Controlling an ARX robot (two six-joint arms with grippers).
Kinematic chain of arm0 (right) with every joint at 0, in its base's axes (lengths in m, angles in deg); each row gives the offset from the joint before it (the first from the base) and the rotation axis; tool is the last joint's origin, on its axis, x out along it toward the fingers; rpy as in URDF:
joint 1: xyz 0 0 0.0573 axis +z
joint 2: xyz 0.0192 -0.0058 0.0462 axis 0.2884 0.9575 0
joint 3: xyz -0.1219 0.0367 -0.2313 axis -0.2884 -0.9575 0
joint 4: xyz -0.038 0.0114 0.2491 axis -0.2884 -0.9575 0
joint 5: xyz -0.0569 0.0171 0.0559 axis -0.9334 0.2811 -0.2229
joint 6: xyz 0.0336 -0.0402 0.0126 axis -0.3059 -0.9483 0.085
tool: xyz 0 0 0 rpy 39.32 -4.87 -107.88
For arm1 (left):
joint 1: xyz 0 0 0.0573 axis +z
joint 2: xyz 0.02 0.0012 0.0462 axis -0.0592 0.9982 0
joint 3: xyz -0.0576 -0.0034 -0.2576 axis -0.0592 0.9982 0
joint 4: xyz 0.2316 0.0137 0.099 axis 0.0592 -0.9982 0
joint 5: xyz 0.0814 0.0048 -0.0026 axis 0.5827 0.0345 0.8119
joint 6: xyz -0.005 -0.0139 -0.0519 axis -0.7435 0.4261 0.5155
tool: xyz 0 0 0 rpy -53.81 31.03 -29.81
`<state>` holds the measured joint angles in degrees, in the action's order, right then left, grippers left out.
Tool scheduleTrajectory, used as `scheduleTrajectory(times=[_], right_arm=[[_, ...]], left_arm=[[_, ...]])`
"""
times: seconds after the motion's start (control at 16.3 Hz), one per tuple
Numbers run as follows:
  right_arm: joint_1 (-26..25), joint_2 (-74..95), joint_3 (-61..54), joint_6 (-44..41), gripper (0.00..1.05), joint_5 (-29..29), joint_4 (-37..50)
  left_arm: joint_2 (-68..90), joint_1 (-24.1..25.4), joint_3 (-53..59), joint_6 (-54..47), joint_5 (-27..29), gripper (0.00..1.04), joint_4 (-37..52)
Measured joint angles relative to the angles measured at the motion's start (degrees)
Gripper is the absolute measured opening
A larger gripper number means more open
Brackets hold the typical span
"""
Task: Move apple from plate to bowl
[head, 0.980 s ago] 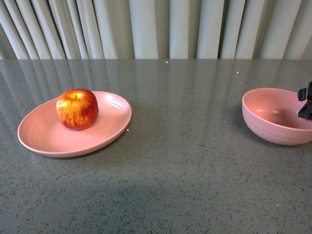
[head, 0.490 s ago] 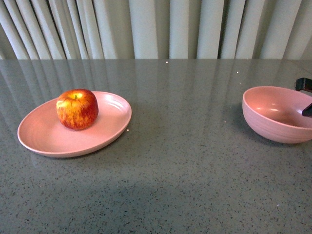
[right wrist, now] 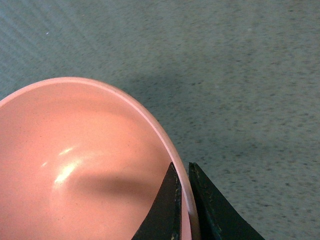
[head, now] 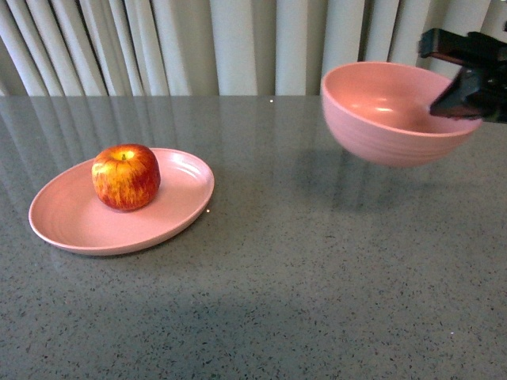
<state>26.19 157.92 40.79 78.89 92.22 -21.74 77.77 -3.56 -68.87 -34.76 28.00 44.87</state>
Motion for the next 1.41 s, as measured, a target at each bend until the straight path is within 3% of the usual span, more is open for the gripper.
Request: scheduleTrajectory(times=[0.43, 0.98, 1.16, 1.22, 1.35, 1.41], right_arm=[[10.9, 10.2, 7.1, 0.4, 0.03, -3.6, -2.7], [13.8, 16.7, 9.5, 3.1, 0.03, -5.4, -3.5], [13.8, 16.7, 9.4, 3.4, 0.37, -5.5, -3.1], [13.8, 16.5, 9.2, 3.5, 0.43, -5.5, -2.9], [13.7, 12.4, 6.4, 4.7, 0.74, -4.5, -1.9], [13.7, 10.6, 5.6, 4.8, 0.81, -4.4, -1.0]], left_arm=[[0.0, 0.0, 0.0, 0.0, 0.0, 0.98, 0.0], [0.0, 0.0, 0.0, 0.0, 0.0, 0.98, 0.0], [0.0, 0.0, 0.0, 0.0, 0.0, 0.98, 0.0], [0.0, 0.0, 0.0, 0.0, 0.0, 0.98, 0.0], [0.0, 0.0, 0.0, 0.0, 0.0, 0.98, 0.0], [0.0, 0.0, 0.0, 0.0, 0.0, 0.98, 0.0]])
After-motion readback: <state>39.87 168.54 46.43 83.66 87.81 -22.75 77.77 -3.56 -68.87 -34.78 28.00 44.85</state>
